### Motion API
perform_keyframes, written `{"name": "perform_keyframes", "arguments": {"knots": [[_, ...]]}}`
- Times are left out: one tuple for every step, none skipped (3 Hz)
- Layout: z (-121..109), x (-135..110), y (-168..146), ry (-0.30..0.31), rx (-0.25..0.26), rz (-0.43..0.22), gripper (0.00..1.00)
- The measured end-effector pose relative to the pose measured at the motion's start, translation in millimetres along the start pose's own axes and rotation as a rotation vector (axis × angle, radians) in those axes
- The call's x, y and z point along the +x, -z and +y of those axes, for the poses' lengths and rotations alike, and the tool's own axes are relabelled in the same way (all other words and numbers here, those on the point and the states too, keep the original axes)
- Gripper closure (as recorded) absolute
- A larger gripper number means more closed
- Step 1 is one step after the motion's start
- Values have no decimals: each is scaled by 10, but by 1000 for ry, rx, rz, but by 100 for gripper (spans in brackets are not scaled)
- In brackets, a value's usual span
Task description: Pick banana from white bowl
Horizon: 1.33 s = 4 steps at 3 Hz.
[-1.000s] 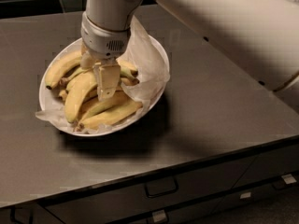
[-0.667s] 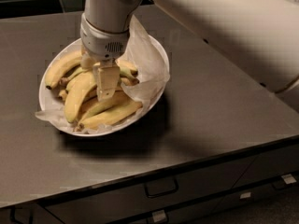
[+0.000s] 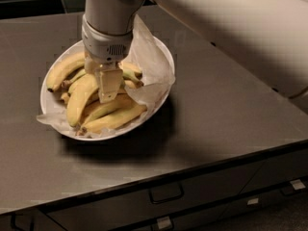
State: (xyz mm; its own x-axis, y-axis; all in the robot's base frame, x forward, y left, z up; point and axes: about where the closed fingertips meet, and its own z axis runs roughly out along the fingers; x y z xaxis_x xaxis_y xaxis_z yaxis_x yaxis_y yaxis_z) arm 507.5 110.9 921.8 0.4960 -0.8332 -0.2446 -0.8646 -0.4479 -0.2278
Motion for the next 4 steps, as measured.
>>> {"name": "perform_keyframes", "arguments": {"knots": [[-4,2,-6,0,-1,1,42],[-8,6,-13,-2,1,1,54],[9,-9,17,-17,16,12,58],[33,-15,-15,-21,16,10,59]]}}
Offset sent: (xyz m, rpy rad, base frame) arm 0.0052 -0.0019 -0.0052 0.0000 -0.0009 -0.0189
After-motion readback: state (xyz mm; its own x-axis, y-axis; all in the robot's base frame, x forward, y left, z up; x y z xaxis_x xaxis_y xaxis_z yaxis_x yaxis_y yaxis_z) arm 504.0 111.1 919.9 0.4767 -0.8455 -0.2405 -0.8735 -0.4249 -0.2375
